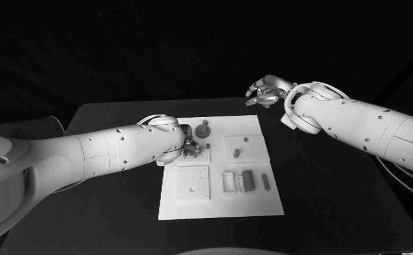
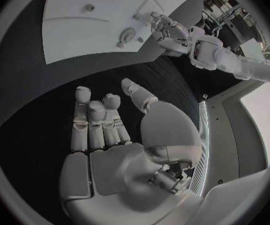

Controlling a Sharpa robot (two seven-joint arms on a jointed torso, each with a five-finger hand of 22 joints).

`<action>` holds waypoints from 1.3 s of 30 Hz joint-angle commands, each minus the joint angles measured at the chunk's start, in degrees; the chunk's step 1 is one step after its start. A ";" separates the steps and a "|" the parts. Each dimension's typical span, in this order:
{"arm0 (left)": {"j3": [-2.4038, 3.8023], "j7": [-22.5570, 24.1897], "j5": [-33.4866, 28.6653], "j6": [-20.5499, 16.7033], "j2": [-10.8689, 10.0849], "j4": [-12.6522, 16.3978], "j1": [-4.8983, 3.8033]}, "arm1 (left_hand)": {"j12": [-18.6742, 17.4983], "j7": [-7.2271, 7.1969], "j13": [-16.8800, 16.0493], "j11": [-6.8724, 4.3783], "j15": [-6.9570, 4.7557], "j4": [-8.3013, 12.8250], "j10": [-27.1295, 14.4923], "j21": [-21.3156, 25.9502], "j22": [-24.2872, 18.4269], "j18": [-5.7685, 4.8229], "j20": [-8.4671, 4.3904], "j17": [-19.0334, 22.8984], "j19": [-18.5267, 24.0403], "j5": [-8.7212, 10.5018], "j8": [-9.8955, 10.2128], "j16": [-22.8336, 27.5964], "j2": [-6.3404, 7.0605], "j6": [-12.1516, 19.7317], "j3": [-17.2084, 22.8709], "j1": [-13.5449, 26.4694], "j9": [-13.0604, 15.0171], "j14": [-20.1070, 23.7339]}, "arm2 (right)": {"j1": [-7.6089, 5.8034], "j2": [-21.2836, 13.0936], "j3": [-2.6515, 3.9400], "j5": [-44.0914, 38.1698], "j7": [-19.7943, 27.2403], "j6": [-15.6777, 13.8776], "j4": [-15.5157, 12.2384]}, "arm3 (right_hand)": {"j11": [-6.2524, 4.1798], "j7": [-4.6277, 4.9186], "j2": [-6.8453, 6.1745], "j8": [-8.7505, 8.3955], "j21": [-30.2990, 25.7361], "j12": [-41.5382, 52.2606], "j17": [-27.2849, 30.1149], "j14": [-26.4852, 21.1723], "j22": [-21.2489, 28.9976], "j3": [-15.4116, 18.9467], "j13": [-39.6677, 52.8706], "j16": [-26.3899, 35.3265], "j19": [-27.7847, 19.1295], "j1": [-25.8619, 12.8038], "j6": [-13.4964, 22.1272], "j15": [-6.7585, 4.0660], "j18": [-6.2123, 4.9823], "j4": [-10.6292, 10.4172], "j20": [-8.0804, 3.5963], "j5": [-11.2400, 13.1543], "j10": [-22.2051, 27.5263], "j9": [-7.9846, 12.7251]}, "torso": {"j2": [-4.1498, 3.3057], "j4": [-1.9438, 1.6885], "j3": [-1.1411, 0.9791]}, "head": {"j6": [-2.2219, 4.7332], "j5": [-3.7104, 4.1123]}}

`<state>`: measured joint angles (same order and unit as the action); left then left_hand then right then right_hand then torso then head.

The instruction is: Assemble the parts on the task board

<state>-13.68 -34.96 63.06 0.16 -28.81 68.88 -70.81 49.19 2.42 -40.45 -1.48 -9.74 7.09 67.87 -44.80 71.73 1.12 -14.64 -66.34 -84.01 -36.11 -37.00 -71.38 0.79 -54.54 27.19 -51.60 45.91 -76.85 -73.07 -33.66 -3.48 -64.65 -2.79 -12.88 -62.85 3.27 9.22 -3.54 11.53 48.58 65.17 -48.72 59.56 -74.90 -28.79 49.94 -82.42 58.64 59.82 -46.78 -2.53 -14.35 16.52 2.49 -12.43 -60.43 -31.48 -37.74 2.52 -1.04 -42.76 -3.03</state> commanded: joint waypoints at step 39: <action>0.04 0.24 0.07 1.63 0.38 -0.31 0.24 | 1.03 -0.59 1.50 -2.96 -0.76 6.91 2.24 0.45 -0.35 5.68 -0.64 1.02 -1.16 4.74 -1.50 0.01 0.52 -0.24 8.32 1.24 -1.03 0.64 | -0.01 -0.17 0.03 -0.50 0.18 0.67 -0.30 | -0.07 0.51 0.34 0.08 -0.36 0.15 0.09 -0.04 -0.58 -0.43 -0.12 -0.07 0.01 0.30 -0.32 -0.30 -0.64 -0.01 -0.09 -0.28 0.54 0.09 | -0.01 0.03 -0.04 | -0.30 0.14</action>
<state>-13.60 -34.97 63.18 0.93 -28.60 68.53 -70.70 50.08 2.48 -39.03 -1.57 -9.73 6.47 67.78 -44.57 71.46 1.12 -14.85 -65.36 -84.07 -31.92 -38.33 -71.18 0.68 -54.60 27.81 -51.11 44.93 -76.84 -73.07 -33.82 -3.48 -64.66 -2.81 -12.82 -63.05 3.18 9.15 -3.54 11.53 48.58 65.17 -48.73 59.63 -74.90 -28.79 49.90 -82.42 58.64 59.82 -46.85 -2.40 -14.35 16.52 2.49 -12.43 -60.10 -31.48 -37.74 2.54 -1.05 -43.04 -2.91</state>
